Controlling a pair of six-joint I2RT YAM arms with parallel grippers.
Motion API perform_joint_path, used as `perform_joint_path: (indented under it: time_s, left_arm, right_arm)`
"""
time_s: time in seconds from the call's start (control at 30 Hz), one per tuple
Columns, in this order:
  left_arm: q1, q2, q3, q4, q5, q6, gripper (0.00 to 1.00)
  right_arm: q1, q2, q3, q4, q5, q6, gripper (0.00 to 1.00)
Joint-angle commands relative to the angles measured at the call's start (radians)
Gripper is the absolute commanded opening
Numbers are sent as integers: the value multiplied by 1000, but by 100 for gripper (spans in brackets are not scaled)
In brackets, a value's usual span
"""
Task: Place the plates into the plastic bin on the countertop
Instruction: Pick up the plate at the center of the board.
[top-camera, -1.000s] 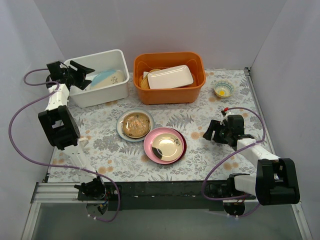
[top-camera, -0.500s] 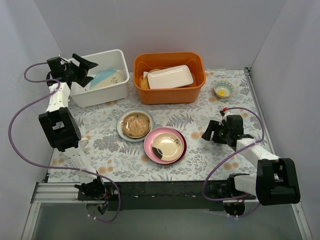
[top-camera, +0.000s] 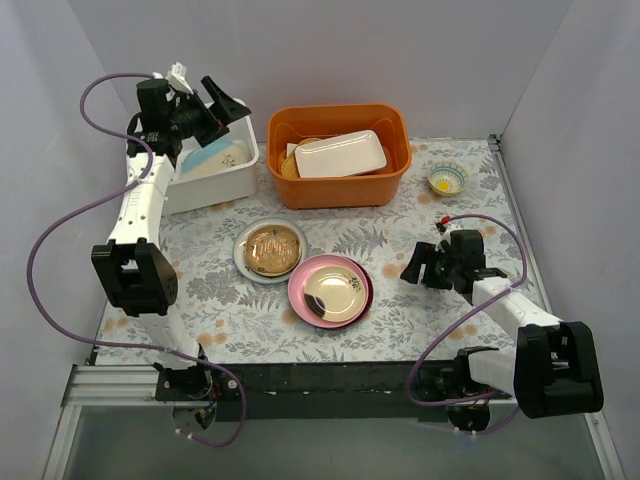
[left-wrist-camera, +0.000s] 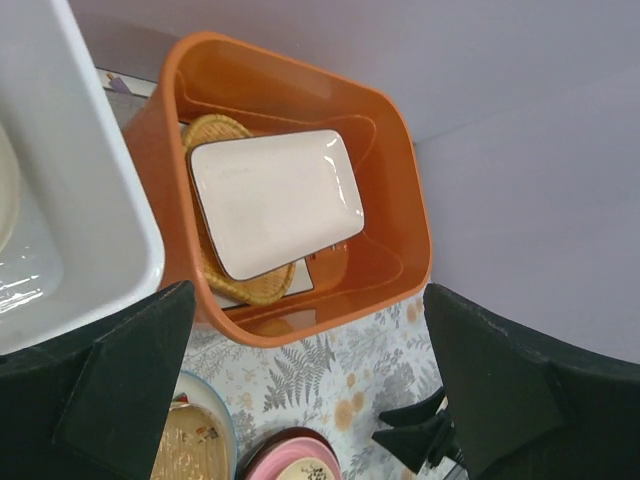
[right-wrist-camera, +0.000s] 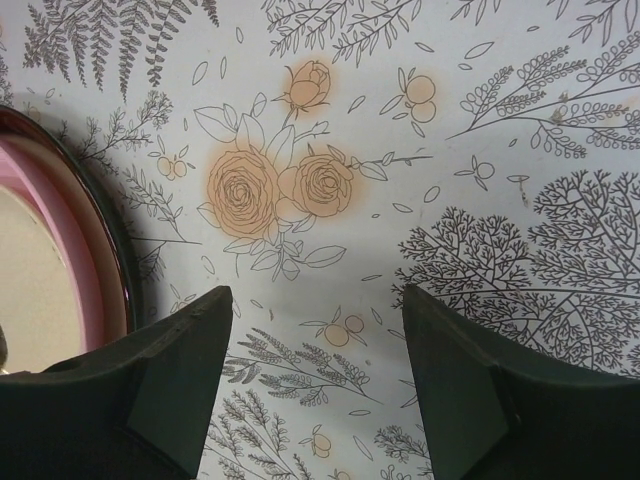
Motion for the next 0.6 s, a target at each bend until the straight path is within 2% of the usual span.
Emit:
perform_joint_path:
  time_s: [0.0, 0.13, 0.27, 0.57]
  left_arm:
    - [-32, -91, 20, -162, -75, 124, 98]
    - [-124, -153, -49, -211, -127, 159, 98]
    - [-179, -246, -190, -209, -193, 165, 98]
    - [-282, -415, -402, -216, -216, 116, 92]
  right_arm:
    - [12, -35, 51, -24, -28, 4, 76]
    - [18, -41, 61, -44, -35, 1, 76]
    - [22, -55, 57, -49, -46, -1, 76]
    - [36, -42, 67, -56, -75, 2, 76]
